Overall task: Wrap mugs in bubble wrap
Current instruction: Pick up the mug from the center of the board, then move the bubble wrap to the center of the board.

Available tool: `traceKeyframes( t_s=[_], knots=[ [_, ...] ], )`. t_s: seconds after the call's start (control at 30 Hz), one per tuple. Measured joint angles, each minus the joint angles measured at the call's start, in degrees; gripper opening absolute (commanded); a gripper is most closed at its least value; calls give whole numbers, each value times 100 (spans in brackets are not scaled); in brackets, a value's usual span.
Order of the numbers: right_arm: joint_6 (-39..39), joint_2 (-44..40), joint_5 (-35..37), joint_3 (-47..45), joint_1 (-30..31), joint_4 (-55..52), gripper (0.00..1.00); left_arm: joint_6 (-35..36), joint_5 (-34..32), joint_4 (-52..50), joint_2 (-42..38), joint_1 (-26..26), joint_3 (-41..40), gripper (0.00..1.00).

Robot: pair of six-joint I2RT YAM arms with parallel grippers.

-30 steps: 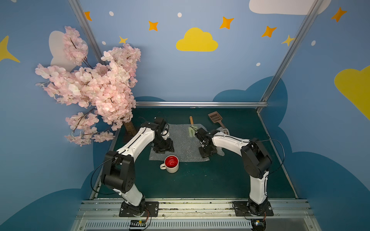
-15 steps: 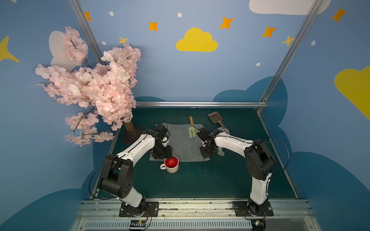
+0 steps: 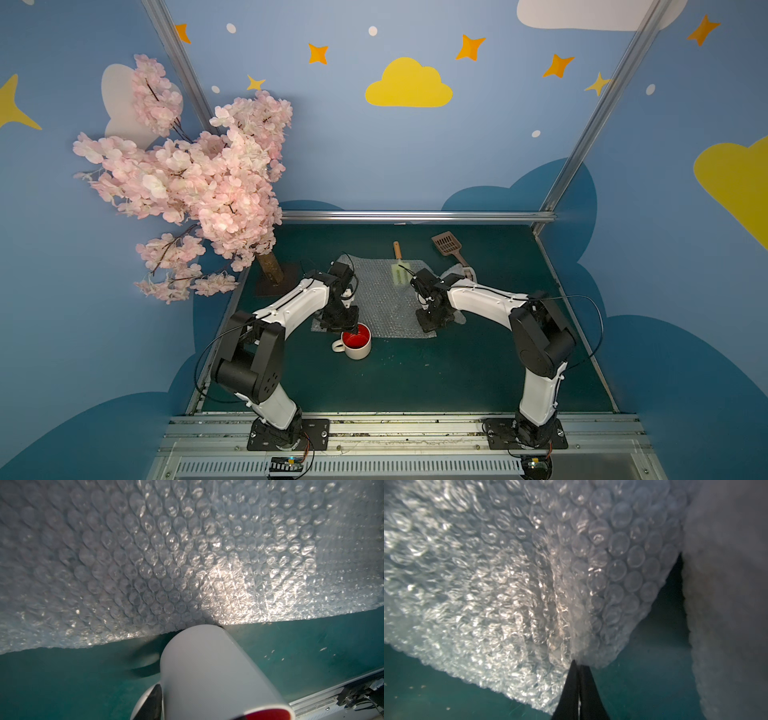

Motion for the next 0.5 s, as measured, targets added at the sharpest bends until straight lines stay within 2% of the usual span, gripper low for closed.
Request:
traceKeyframes(
  t_s=[0.3, 0.5],
  knots=[
    [-74, -223, -11, -131, 4, 105, 5, -155, -199, -63, 2, -87, 2, 3],
    [-164, -354, 0, -413, 72, 210, 5, -284, -205, -330, -2, -87, 168, 3]
  ],
)
